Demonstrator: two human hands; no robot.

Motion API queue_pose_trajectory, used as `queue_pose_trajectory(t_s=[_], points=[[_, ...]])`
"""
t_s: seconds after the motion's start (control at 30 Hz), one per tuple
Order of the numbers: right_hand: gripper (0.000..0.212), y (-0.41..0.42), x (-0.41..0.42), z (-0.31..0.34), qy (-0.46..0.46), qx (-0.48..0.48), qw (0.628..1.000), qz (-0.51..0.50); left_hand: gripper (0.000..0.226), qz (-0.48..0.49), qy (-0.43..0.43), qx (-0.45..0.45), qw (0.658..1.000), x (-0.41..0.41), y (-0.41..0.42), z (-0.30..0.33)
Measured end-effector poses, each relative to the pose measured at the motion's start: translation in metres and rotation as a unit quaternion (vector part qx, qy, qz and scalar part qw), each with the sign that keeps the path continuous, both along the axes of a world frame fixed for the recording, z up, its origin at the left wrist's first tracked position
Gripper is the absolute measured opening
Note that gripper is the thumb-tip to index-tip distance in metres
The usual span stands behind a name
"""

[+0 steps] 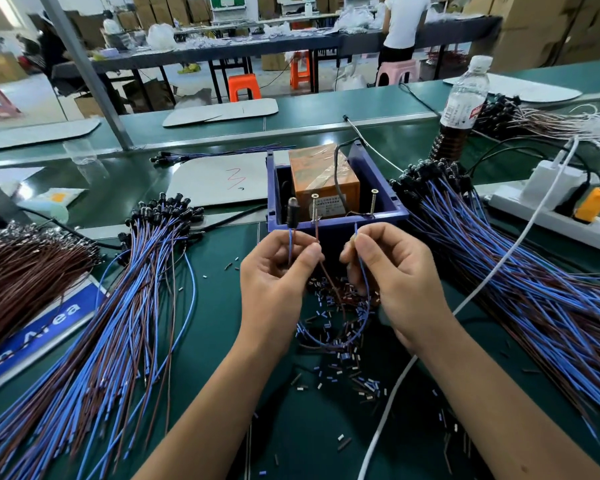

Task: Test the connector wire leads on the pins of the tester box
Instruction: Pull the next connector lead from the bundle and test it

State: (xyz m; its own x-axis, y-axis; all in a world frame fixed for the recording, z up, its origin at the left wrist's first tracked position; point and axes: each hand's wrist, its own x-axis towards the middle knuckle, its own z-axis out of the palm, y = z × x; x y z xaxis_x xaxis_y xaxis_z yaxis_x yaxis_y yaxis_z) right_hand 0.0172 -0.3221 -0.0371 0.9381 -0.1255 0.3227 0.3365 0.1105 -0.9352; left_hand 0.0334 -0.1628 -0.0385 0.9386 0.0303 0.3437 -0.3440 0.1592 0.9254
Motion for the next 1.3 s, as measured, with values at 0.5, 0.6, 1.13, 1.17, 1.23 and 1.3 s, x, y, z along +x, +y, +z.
queue_pose_trajectory(t_s=[0.5,0.6,1.13,1.17,1.23,1.3], points=[[0.023,-0.004,0.002,-0.008,-0.131,-0.21,0.918,-0.31,0.017,0.196,-0.118,0.086,0.97,0.001,-0.003,-0.003],[0.026,-0.001,0.004,-0.006,-0.157,-0.257,0.894,-0.332,0.022,0.193,-0.129,0.102,0.967,0.004,-0.003,-0.006],[0.026,-0.004,0.007,-0.006,-0.172,-0.277,0.881,-0.342,0.015,0.19,-0.166,0.162,0.954,0.006,-0.003,-0.006],[0.026,-0.004,0.006,-0.006,-0.17,-0.279,0.881,-0.341,0.013,0.187,-0.162,0.156,0.956,0.005,-0.004,-0.005],[0.026,-0.004,0.007,-0.007,-0.175,-0.279,0.88,-0.343,0.015,0.193,-0.162,0.158,0.955,0.003,-0.004,-0.004],[0.025,-0.005,0.008,-0.008,-0.179,-0.271,0.883,-0.34,0.019,0.205,-0.165,0.166,0.95,0.002,-0.005,-0.001]])
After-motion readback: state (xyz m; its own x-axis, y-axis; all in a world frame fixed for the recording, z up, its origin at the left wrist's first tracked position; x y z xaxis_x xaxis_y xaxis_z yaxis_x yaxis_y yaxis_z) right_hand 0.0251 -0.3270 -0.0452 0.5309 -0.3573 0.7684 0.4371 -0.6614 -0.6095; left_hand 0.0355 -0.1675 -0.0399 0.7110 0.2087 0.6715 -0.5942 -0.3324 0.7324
